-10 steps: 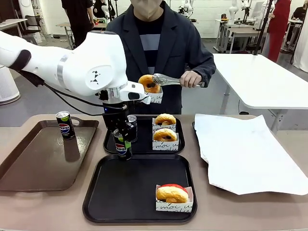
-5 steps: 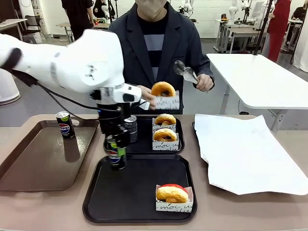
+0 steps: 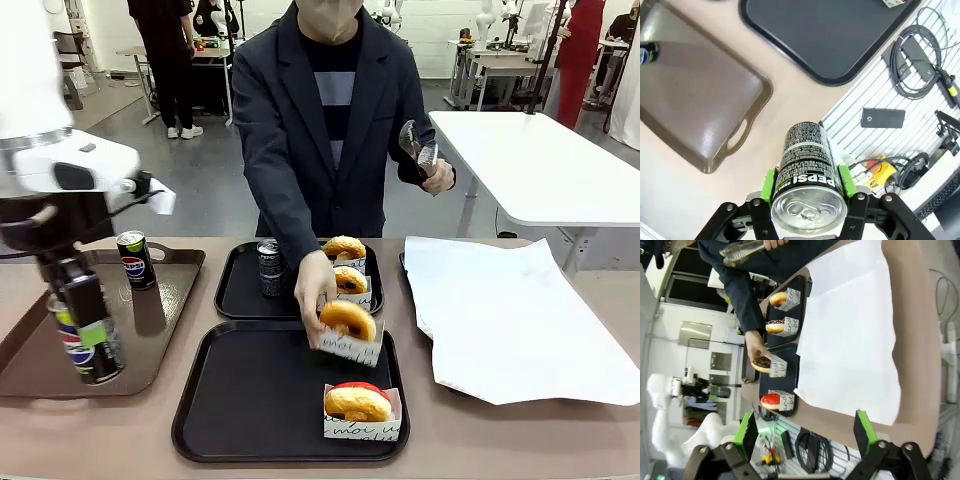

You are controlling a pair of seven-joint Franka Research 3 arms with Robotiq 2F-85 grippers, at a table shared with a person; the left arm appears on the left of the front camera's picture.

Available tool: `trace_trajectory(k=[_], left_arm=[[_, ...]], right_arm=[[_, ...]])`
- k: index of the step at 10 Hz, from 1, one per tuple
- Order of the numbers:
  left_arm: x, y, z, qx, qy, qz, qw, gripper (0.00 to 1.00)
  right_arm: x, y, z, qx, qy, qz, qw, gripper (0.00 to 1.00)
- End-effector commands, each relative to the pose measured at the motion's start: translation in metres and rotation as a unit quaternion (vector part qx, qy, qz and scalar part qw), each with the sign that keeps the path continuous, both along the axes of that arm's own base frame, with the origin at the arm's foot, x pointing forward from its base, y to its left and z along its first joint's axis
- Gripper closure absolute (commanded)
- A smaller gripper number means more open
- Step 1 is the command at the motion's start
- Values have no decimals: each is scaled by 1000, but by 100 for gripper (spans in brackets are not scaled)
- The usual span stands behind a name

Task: Set up donuts and drinks on trays.
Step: Pick up one Pepsi coke from the Handle tray and place it on the Flat Tray without a Pepsi coke.

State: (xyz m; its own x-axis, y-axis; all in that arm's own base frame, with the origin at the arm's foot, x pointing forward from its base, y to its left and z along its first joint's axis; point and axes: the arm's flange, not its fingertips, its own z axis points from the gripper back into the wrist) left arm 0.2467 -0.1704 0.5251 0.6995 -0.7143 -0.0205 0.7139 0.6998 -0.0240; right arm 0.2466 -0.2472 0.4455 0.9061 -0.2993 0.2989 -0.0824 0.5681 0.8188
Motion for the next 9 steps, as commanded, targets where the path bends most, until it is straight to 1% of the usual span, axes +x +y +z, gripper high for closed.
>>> trace_trajectory(k=[1,2,3,6,7,8,9], left_arm=[[9,-1,-7,0,-18,14,1000,42],[13,-1,-8,8,-27,26,999,42],[-3,7,0,-4,-8,7,1000,42],[-3,7,0,-4,-8,7,1000,42],[1,5,-4,-3,-9,9,1000,42],[17,-10,-7,-14,-12,-3,1000,42],[30,-26,-10,-9,-27,-12,1000,42]], right_arm=[[2,0,1,12,-18,-1,1000,0],[2,0,1,12,-18,-1,1000,0],[2,0,1,12,-18,-1,1000,0],[2,0,1,12,-18,-1,1000,0],[2,0,1,12,-18,-1,1000,0],[2,0,1,12,-18,-1,1000,0],[2,0,1,12,-18,-1,1000,0]])
